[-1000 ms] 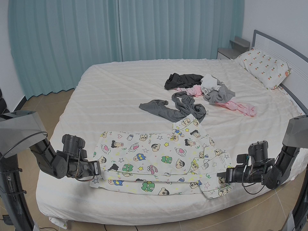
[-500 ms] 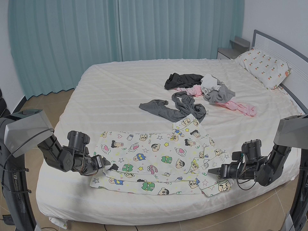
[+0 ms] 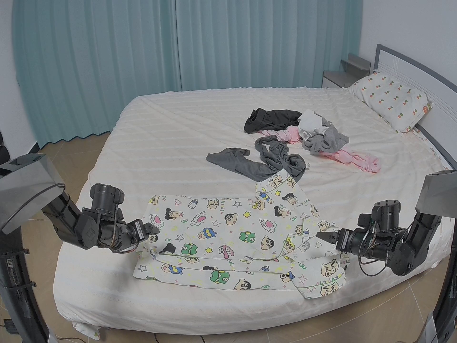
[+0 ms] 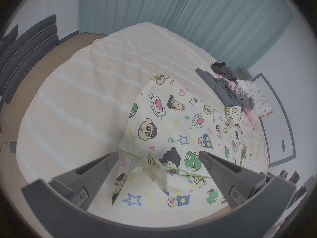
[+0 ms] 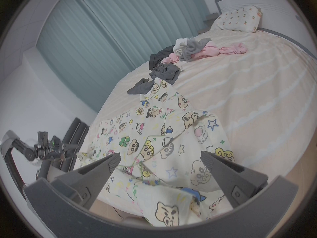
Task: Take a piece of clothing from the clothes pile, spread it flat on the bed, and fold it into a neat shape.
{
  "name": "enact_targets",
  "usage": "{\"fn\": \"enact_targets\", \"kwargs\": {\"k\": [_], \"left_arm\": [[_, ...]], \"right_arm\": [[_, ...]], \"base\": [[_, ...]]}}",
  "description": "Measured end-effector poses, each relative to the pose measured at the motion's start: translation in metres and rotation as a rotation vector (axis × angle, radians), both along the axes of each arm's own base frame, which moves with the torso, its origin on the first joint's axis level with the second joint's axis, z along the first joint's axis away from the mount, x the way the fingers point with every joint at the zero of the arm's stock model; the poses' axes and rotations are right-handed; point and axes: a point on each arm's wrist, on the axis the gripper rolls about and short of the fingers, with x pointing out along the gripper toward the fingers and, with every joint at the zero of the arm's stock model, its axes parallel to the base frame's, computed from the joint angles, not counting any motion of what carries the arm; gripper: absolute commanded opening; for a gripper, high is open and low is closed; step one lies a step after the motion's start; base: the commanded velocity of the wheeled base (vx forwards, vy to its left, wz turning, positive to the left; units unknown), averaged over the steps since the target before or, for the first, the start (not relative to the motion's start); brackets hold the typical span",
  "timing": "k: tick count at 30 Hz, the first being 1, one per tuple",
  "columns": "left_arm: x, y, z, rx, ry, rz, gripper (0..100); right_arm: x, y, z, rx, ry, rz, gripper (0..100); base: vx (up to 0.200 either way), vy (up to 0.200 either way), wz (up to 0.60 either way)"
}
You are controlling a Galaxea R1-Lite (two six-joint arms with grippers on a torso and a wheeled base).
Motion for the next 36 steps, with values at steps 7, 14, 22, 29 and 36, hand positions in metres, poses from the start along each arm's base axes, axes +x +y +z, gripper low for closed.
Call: {"fn": "enact_targets", "kwargs": {"k": [7, 14, 22, 29, 36], "left_arm": [[-0.027, -0.047, 0.023, -0.063, 0.029, -0.07, 100], [-0.04, -0.091, 0.009, -0.042, 0.073, -0.129, 100], [-0.035, -0.104, -0.012, -0.014, 0.101, -0.096, 100], [-0.02, -0.103, -0.013, -0.111, -0.001, -0.001, 100], [-0.01, -0.082, -0.017, -0.164, -0.032, 0.11, 100]], "right_arm": [[-0.004, -0.001, -0.001, 0.049, -0.034, -0.03, 100], [-0.014, 0.011, -0.001, 0.149, -0.078, -0.032, 100], [-0.034, 0.053, -0.003, 0.217, -0.039, 0.027, 100], [-0.041, 0.106, -0.007, 0.325, 0.035, 0.073, 100], [-0.031, 0.134, -0.027, 0.299, 0.135, 0.063, 100]], "base": [[0.0, 0.0, 0.0], [0.0, 0.0, 0.0], [0.0, 0.0, 0.0], [0.0, 0.0, 0.0], [0.0, 0.0, 0.0]]}}
